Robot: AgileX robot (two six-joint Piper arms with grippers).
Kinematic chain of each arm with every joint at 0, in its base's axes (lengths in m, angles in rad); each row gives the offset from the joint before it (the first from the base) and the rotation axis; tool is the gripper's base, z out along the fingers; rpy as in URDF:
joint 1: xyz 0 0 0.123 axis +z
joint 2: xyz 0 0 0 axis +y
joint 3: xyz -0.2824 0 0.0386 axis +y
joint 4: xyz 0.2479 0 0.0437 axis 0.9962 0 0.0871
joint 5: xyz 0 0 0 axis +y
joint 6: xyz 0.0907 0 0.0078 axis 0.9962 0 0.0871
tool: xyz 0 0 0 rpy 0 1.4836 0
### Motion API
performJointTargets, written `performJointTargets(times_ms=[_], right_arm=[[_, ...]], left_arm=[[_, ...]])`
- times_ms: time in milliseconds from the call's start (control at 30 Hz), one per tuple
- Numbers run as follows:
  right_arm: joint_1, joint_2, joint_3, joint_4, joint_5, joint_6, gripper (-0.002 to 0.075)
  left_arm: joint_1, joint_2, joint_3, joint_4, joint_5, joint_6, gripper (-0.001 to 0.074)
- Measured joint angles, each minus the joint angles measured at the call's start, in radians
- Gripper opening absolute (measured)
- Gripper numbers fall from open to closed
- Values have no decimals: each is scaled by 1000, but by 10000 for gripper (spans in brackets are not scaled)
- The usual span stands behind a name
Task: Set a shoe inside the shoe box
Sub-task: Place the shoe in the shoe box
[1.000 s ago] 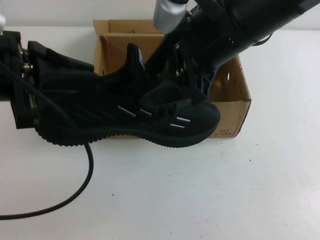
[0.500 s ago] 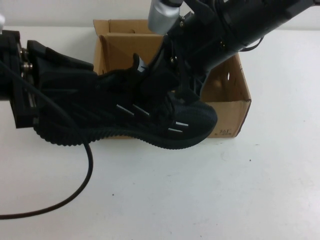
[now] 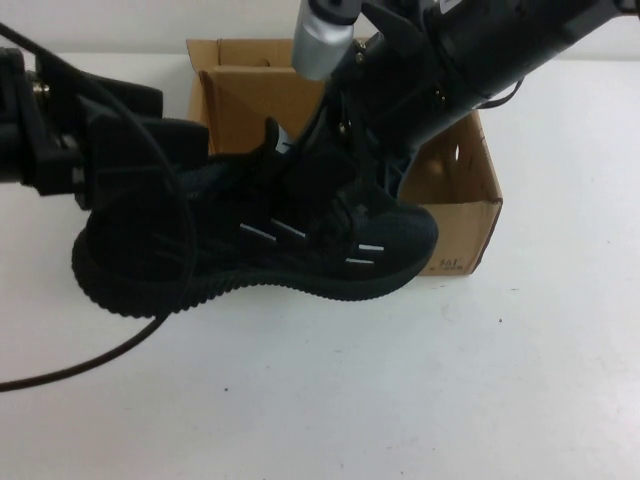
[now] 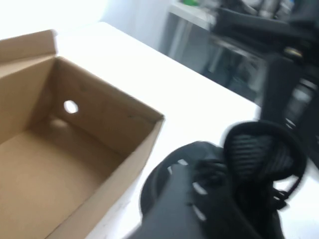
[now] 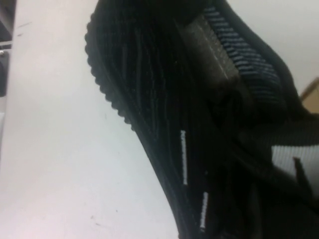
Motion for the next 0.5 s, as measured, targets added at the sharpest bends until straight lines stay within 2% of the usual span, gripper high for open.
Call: performJointTargets(times_ms=[100, 233, 300, 400, 500], right_arm=[[2, 0, 0, -63, -15, 77, 12], [-2, 2, 0, -189, -45, 207, 12], [-20, 4, 0, -237, -65, 240, 12], [-67, 9, 0, -266, -100, 253, 11], [-110, 18, -11, -268, -120, 260, 11]], left_arm=[[0, 0, 0, 18, -81, -58, 666], [18, 0, 0, 82, -227, -159, 662], [45, 0, 0, 111, -275, -219, 631], [98, 0, 0, 142, -297, -283, 512], [148, 0, 0, 173, -262, -303, 313]])
